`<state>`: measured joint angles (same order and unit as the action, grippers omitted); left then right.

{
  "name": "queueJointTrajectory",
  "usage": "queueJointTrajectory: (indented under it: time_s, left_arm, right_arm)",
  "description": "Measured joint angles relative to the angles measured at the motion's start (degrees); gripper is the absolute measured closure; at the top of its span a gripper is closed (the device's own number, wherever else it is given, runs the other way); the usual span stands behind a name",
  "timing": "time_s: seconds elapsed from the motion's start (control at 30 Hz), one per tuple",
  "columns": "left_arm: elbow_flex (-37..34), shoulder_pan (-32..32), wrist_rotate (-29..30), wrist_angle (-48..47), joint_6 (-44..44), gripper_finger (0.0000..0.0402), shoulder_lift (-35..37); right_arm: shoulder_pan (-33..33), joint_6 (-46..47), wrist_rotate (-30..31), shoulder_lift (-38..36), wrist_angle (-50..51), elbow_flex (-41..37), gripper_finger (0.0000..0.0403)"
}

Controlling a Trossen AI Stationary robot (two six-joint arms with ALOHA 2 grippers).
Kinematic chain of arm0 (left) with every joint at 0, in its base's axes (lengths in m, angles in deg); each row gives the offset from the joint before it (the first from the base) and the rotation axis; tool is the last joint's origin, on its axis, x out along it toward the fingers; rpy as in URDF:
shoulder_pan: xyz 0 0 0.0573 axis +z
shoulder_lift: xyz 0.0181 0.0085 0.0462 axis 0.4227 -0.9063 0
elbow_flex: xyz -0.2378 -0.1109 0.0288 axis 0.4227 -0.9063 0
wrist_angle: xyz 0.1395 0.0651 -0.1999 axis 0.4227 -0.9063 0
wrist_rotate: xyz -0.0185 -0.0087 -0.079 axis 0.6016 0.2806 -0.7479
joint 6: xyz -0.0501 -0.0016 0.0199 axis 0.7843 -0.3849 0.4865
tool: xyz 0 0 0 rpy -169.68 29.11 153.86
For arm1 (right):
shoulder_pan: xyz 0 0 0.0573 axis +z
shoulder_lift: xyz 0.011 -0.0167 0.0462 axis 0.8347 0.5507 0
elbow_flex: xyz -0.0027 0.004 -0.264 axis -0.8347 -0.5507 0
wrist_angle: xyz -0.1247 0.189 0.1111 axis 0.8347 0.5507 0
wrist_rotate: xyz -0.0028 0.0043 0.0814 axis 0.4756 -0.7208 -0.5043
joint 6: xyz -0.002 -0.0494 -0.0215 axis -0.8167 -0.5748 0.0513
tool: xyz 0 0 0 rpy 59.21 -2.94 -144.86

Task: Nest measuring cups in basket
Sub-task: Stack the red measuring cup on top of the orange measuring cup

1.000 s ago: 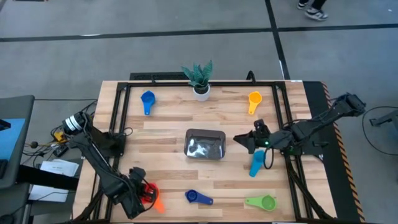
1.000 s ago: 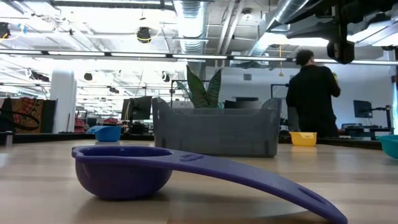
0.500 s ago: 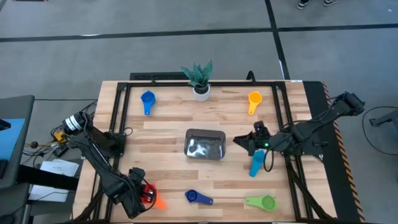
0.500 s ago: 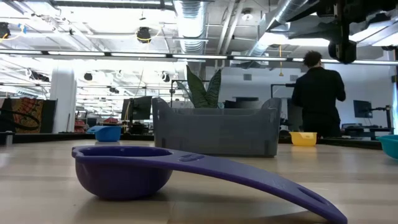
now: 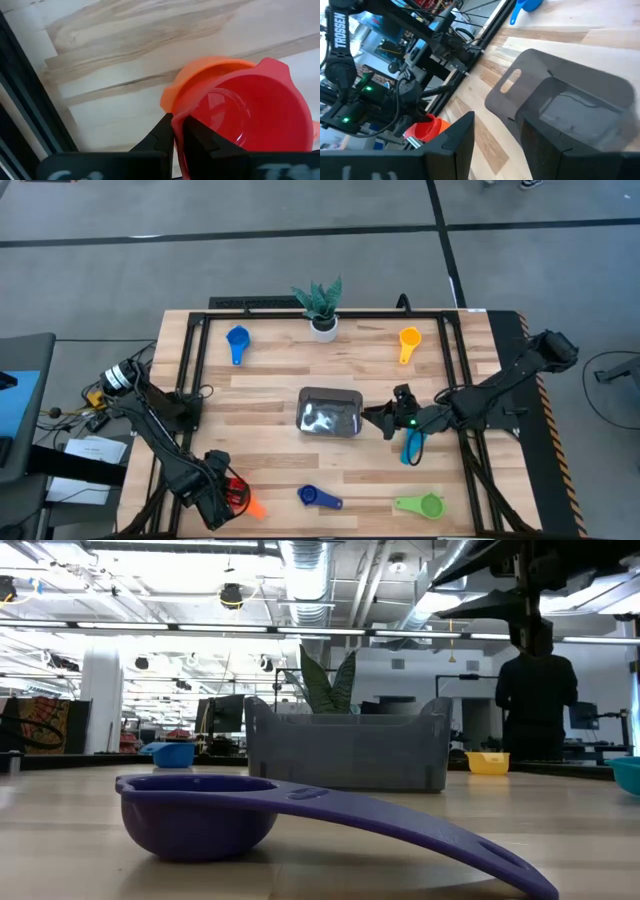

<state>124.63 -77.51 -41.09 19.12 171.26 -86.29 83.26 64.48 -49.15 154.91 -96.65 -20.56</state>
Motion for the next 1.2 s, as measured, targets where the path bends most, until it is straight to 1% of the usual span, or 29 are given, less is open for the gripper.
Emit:
queueJointTrajectory:
  time_s: [0.1, 0.17, 0.23, 0.43, 0.57, 0.73, 0.83, 0.97, 1.1, 1.2]
  left_arm:
    - [0.0, 0.4, 0.2, -0.1, 0.3, 0.0378, 0.1]
    - [0.1, 0.5, 0.6, -0.4, 0.4, 0.0363, 0.2]
    - [0.1, 0.6, 0.6, -0.7, 0.4, 0.0341, 0.3]
    - [0.3, 0.6, -1.0, -1.3, 0.1, 0.0259, 1.3]
    - [1.9, -0.4, -1.4, -1.2, -1.0, 0.0226, 1.9]
    - [2.1, -3.0, -1.4, 1.1, -1.2, 0.0224, 1.0]
    - [2.1, -4.5, -1.3, 3.3, -2.1, 0.0234, 0.7]
    - [2.1, -7.1, -1.1, 4.9, -3.6, 0.0248, 0.7]
    - [1.1, -9.4, -1.4, 4.4, -4.8, 0.0262, 0.7]
    - [-0.4, -10.0, -1.9, 4.5, -4.7, 0.0270, 0.7]
  right_arm:
    - [0.5, -1.2, 0.0, 1.1, 0.1, 0.9, 0.0230]
    - [0.8, -2.8, 0.1, 1.6, 0.1, 1.9, 0.0232]
    - [0.7, -4.2, 0.0, 1.8, 1.1, 3.0, 0.0234]
    - [0.6, -9.9, 0.2, 1.8, 2.6, 5.9, 0.0240]
    - [0.7, -13.2, 0.1, 1.8, 2.5, 7.6, 0.0246]
    - [0.7, -14.9, -0.1, 1.8, 2.7, 7.8, 0.0257]
    - [0.7, -16.1, -2.6, 1.8, 2.7, 7.8, 0.0264]
    - [0.7, -16.1, -4.6, 1.8, 2.7, 7.8, 0.0273]
    - [0.8, -16.1, -4.7, 1.8, 2.7, 7.8, 0.0281]
    - [1.0, -16.2, -4.5, 1.8, 2.7, 7.8, 0.0284]
